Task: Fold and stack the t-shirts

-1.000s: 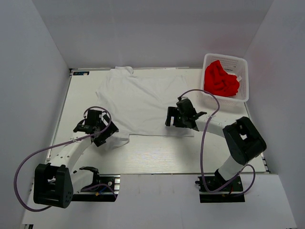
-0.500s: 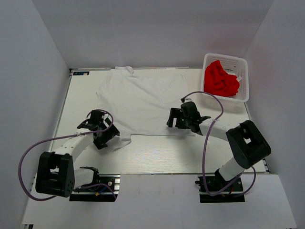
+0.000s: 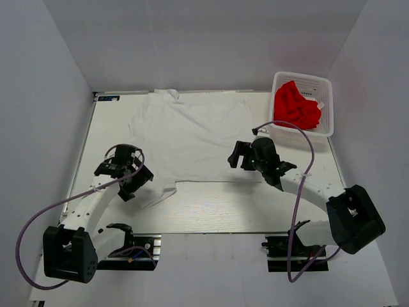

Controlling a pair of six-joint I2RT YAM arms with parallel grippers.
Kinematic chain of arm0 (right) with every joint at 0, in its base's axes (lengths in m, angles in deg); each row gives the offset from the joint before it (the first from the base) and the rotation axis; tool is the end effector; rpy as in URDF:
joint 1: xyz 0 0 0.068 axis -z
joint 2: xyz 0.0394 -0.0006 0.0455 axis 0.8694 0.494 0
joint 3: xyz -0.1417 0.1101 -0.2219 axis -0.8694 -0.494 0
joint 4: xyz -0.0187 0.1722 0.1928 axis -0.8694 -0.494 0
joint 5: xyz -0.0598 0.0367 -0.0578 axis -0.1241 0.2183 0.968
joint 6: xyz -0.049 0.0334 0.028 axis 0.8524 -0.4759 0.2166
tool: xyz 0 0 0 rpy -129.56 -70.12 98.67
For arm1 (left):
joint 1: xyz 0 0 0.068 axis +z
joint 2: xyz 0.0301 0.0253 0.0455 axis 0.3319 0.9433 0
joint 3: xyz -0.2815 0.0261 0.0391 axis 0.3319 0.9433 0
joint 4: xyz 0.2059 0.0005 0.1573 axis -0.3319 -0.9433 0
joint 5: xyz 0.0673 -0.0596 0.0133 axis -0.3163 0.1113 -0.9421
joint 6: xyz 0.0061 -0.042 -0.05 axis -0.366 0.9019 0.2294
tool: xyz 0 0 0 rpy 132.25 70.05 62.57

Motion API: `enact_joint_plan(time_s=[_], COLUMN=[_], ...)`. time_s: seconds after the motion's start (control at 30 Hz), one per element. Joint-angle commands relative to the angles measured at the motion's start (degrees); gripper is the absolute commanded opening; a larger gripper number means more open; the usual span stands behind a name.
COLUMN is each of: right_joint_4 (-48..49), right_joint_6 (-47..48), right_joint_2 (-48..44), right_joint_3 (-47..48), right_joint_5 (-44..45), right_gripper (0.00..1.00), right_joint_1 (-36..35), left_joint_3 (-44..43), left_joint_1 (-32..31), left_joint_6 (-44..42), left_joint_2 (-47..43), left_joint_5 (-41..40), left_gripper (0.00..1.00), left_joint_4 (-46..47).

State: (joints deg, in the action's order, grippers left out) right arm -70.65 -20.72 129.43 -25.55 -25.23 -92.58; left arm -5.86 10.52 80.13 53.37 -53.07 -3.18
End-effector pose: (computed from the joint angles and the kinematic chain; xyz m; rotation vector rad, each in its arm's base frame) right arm 0.2452 0.1489 0.2103 -0.0084 2.1581 0.5345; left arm 0.1758 -0.0217 0.2021 -1.0161 2.5956 -0.1082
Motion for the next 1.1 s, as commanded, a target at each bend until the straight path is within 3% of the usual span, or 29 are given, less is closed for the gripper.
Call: enact_joint_plan(time_s=[0.0, 0.17, 0.3, 0.63, 0.73, 0.83, 0.87, 1.07], right_joint_4=[0.59, -3.89, -4.6, -8.2, -11.19, -13.12, -13.56, -17.17], right_joint_6=[-3.34, -8.25, -9.24, -6.43, -6.95, -7.82, -7.83, -8.88], right_joint_2=[-2.53, -5.86, -8.76, -7.54, -7.45, -6.4, -5.79, -3.15], right_joint_3=[-0.59, -1.29, -3.49, -2.52, -2.96, -2.96, -2.87, -2.43], right_joint_5=[7.36, 14.16, 16.54, 14.34, 14.08, 13.73, 13.55, 10.31], right_gripper=[0.9, 0.9, 0.9, 0.9, 0.9, 0.9, 0.9, 0.85], right_joint_1=[0.54, 1.16, 2.65, 5.99, 7.13, 7.83, 8.01, 8.37], left_joint_3=[-2.1, -1.5, 1.93, 3.61, 2.9, 2.9, 2.29, 1.58], left_joint_1=[-0.1, -0.72, -0.72, -0.72, -0.72, -0.72, -0.72, -0.72], left_joint_6=[0.96, 3.68, 8.24, 10.36, 9.14, 7.47, 7.46, 5.27], left_joint_2=[0.63, 9.41, 9.43, 16.37, 19.97, 20.77, 20.77, 20.6], left_joint_5=[-0.71, 2.81, 2.72, 0.09, -0.53, -0.53, -0.53, -0.53], left_gripper=[1.0, 0.97, 0.92, 0.75, 0.57, 0.19, 0.0, 0.0], left_joint_4=[-7.71, -11.77, -12.31, -1.5, -1.5, -0.89, -0.88, -1.49])
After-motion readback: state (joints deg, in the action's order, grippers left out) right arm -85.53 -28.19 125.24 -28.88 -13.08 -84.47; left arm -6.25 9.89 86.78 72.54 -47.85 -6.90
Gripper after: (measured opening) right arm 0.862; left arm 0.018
